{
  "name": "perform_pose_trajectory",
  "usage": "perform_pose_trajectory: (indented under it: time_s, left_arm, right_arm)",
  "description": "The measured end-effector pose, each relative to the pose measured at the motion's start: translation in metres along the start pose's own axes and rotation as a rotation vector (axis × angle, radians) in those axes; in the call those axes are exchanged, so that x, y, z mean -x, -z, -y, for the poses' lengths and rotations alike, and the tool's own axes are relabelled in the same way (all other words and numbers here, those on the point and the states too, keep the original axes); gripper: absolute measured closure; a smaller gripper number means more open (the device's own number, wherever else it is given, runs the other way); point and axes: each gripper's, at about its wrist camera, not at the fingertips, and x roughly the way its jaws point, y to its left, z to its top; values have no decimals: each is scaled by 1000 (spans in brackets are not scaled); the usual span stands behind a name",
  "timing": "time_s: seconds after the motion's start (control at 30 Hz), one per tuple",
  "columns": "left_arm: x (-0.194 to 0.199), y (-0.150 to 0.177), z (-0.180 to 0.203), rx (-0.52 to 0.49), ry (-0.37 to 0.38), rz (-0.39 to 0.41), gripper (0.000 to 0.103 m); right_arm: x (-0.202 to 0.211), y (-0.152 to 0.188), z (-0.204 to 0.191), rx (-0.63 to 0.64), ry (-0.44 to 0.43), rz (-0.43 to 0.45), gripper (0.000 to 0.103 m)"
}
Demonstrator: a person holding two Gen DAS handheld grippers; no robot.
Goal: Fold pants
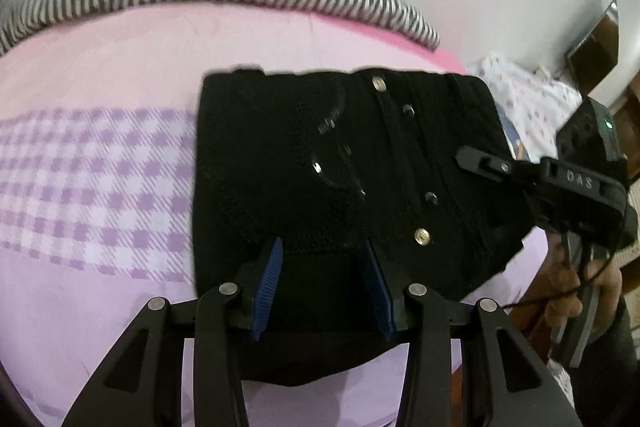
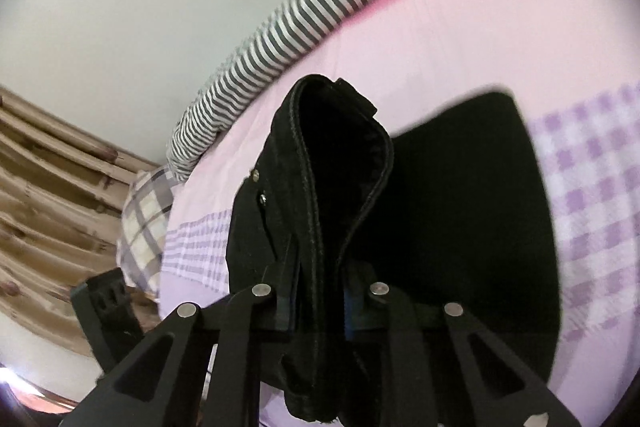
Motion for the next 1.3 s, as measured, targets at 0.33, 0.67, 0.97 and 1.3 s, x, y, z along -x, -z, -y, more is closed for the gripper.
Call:
perform_pose_trajectory:
  time_s: [0.33, 0.67, 0.97, 1.3]
  left_arm:
    - [-8, 1, 21, -86, 17, -44, 59]
    - [-29, 9, 28, -121, -1, -116, 60]
    - [-39, 12, 37, -145, -31, -129, 59]
    - [-36, 19, 35, -141, -28, -117, 58]
  right_arm:
    - [43, -13, 22, -37, 102, 81, 91]
    - [31, -9, 62, -94, 165, 38, 91]
    - [58, 2, 55, -101, 259, 83, 70]
    - [109, 49, 46, -258, 97, 118, 70]
